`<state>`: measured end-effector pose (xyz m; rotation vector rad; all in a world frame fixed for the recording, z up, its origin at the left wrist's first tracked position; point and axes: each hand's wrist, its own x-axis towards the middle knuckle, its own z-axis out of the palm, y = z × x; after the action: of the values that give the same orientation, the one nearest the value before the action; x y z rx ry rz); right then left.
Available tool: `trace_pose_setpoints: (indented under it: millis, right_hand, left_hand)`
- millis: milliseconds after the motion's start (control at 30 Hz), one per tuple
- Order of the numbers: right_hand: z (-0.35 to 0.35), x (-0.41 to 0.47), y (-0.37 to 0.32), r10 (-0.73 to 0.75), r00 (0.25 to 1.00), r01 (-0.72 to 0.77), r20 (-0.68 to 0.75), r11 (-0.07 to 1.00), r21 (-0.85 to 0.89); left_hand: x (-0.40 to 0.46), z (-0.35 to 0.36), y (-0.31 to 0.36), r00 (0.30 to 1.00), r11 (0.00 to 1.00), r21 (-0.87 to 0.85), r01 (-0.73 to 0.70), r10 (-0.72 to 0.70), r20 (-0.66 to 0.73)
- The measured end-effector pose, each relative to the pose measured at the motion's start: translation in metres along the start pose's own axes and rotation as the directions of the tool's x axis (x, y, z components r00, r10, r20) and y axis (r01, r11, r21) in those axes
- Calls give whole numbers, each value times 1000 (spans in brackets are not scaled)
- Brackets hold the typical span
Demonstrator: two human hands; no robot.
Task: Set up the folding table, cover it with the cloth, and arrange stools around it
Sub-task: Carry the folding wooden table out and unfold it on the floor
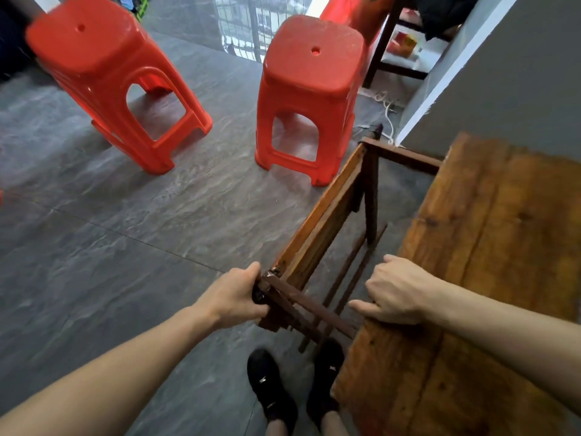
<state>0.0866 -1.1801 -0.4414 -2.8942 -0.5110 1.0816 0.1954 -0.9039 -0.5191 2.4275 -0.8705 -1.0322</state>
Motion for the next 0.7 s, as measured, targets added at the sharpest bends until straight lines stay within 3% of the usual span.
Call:
trace_pose_setpoints:
  millis: [200, 333, 533, 600, 700]
  right_hand:
    - [7, 16, 25, -175, 982, 159, -73, 969, -190]
    - [16, 22, 19, -243, 965, 221, -101, 956, -192]
    - [24, 16, 15, -280, 945, 256, -168, 955, -152]
    - [25, 11, 17, -283, 943, 262, -174, 956, -133]
    - [28, 2, 21, -281, 930, 262, -238, 959, -106]
  left_hand:
    - [-37, 60, 17, 988, 960, -234, 154, -154, 19]
    - [-52, 86, 17, 976, 944, -249, 216, -218, 18]
    - [-57, 68, -9, 988, 957, -284, 60, -17, 151]
    - [-43, 62, -16, 987, 986, -163, 44, -18, 157]
    - [-12, 72, -19, 968, 966, 256, -43, -23, 249]
